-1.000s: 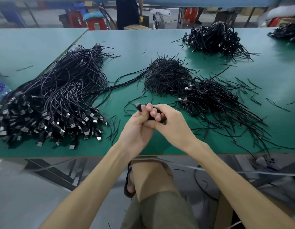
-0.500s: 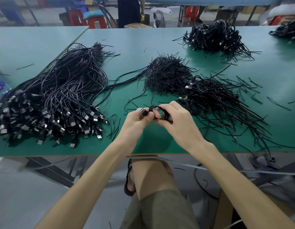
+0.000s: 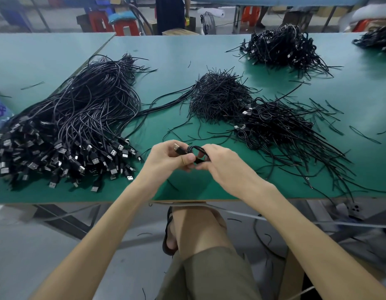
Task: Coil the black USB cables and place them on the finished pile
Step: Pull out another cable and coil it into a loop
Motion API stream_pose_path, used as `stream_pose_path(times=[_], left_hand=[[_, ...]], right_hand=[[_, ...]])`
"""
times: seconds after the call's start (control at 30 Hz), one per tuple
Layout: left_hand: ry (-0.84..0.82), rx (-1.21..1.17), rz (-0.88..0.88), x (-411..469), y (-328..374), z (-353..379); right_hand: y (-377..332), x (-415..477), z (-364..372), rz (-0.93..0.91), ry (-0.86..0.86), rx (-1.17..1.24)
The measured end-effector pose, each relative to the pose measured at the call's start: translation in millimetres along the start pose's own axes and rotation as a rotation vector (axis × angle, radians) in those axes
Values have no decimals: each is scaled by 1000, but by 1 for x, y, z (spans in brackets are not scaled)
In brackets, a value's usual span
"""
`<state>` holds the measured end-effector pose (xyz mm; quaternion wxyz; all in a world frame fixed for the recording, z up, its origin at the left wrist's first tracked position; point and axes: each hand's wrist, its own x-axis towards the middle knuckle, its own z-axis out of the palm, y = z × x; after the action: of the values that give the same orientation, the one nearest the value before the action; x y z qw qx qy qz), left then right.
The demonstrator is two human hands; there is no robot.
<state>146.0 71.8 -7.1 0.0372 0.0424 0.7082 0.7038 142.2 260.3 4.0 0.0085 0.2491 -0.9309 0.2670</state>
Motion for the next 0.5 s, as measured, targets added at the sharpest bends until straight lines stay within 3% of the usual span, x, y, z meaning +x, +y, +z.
stream_pose_path(times=[0.17,0.4,0.5], left_hand=[[-59,311,-25,1,8,-12],[-320,1129,37,-5,16,-13],[-329,1209,-7,-3,13,-12]], right_hand=[[-7,-6,11,-87,-75,-275],[-13,1,19,-185,-94,-420],[-14,8,20,-213,-41,-417]])
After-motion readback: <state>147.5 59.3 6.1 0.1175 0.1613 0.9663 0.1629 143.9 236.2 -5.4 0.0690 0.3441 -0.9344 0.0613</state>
